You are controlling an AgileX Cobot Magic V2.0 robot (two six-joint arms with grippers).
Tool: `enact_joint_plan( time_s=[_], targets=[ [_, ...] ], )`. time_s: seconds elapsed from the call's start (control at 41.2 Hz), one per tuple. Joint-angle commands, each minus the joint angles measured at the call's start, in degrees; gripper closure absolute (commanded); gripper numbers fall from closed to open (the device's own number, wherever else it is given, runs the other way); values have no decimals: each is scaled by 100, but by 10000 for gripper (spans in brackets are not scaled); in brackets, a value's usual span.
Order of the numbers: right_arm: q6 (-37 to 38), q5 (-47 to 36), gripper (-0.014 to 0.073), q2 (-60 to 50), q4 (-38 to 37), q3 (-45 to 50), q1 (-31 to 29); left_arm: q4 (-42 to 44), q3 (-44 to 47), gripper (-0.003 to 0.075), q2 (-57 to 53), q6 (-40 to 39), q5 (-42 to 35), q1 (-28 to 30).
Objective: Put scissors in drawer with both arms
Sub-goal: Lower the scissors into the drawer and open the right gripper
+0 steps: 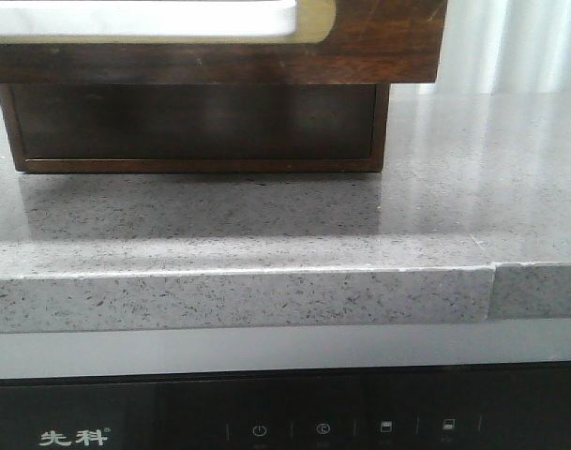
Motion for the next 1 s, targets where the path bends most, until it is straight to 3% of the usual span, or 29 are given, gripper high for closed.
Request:
enact_joint_plan(
  time_s=[0.0,0.073,0.389,0.607,0.801,0.971],
  targets=[
    [-33,-213,286,-265,-104,-189,-8,-37,-197,230,-7,-59,-418,-36],
    [-33,-220,253,-265,-104,-189,-8,-37,-197,230,-7,-59,-418,-36],
    [198,-255,261,-443,-104,-189,-8,-37,-197,230,-7,-59,-418,-36],
    [1127,-262,261,-939,-169,-189,-8,-37,-197,230,-7,-59,-418,-36],
    [2584,-237,261,-1582,-185,-189,-8,-37,-197,229,-7,-59,-418,-36],
    [3329,-247,261,-2224,-190,-22,-8,-37,-197,230,-7,-59,-418,-36]
  ],
)
